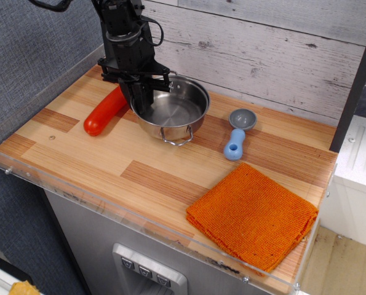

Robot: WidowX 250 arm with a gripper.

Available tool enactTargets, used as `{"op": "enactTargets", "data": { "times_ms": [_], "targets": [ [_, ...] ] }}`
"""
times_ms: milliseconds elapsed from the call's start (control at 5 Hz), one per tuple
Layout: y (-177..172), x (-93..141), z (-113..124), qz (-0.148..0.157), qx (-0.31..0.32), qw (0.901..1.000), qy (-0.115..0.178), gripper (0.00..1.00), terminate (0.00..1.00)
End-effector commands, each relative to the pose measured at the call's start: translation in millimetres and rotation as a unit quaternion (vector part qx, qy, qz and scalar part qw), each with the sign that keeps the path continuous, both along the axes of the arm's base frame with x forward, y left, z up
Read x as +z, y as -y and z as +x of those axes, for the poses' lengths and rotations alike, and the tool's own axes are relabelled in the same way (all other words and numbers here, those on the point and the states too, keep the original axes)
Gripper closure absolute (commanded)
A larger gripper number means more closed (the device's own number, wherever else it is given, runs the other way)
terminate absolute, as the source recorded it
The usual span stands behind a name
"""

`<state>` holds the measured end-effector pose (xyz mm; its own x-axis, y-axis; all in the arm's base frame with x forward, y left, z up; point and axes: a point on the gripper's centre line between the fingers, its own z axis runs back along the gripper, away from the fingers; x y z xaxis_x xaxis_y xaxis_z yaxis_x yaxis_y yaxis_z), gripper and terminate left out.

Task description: Move the pot between the hot dog and the spoon

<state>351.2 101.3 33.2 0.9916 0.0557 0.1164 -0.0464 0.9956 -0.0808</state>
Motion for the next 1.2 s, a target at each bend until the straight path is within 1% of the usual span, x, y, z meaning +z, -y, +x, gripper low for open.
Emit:
{"op": "enactTargets", "data": {
  "times_ms": [0, 200, 400, 600, 800, 1000],
  "targets": [
    [-12.8, 6.0, 17.6, 0.004, 0.009, 0.9998, 0.018, 1.0, 0.0],
    [-12.9, 1.2, 18.0, 0.002, 0.008, 0.9999, 0.011, 1.0, 0.0],
    [-13.4, -0.1, 16.8, -0.004, 0.016, 0.9998, 0.01, 0.0, 0.0],
    [-12.7, 4.4, 17.5, -0.003, 0.013, 0.9999, 0.01, 0.0, 0.0],
    [-11.6, 24.8, 16.3, 0.001, 0.011, 0.9995, 0.028, 0.0, 0.0],
    [-2.1, 75.1, 5.1, 0.035, 0.012, 0.9972, 0.065, 0.0, 0.0]
  ]
}}
